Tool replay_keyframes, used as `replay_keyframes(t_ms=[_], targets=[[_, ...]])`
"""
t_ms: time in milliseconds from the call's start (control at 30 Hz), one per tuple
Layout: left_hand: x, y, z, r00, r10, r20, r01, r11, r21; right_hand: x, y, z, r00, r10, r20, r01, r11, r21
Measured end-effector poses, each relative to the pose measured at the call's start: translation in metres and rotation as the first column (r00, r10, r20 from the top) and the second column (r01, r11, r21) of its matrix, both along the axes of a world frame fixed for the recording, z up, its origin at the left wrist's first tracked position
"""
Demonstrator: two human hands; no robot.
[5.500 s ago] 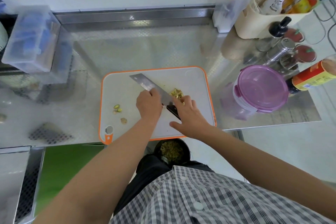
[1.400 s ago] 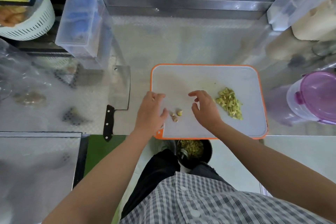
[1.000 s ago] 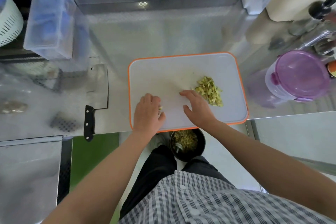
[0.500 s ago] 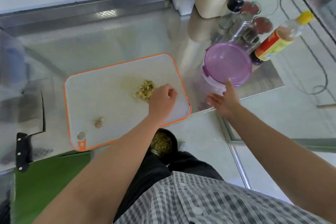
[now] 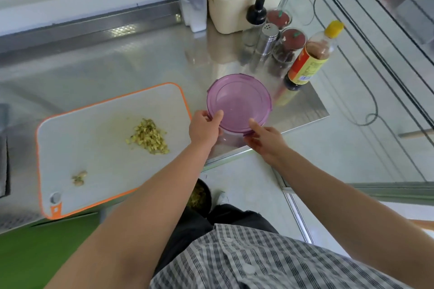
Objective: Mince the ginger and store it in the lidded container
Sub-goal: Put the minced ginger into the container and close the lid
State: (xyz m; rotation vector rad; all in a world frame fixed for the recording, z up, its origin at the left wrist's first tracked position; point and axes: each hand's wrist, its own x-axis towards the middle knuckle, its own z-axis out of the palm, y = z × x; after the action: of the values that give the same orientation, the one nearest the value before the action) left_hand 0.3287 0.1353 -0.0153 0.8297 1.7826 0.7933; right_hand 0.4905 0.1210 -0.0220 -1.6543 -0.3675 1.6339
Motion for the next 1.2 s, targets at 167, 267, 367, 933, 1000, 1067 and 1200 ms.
replay_keyframes(t_ms=[167,267,367,933,1000,1067,1200], targets=[[-0.001,0.005,-0.009,0.991,0.090,0.095,-0.083,0.993,-0.082,0.004,-0.001,-0.002,1.000,0.003,-0.031,-0.003,1.000,0.010],[0.000,0.003,-0.007,0.978,0.116,0.174,-0.098,0.989,-0.108,0.005,-0.002,-0.004,0.999,0.006,-0.054,-0.005,1.000,0.016],[0.003,0.001,-0.006,0.971,0.101,0.216,-0.078,0.991,-0.113,0.006,-0.002,-0.005,0.998,0.027,-0.050,-0.025,0.999,0.043],[-0.014,-0.005,-0.001,0.979,-0.199,-0.036,0.198,0.980,-0.030,-0.001,-0.006,0.002,0.995,0.096,0.018,-0.097,0.994,0.051],[-0.011,-0.007,0.003,0.994,-0.096,0.044,0.099,0.992,-0.082,-0.004,-0.008,0.003,0.985,0.171,0.008,-0.172,0.985,0.026],[-0.008,-0.007,0.006,0.992,0.018,0.121,-0.002,0.991,-0.133,-0.006,-0.010,0.006,0.952,0.307,0.005,-0.306,0.951,-0.035],[-0.009,-0.003,0.008,0.993,0.047,0.107,-0.035,0.993,-0.116,0.006,0.003,0.005,0.941,0.268,0.208,-0.257,0.963,-0.080]])
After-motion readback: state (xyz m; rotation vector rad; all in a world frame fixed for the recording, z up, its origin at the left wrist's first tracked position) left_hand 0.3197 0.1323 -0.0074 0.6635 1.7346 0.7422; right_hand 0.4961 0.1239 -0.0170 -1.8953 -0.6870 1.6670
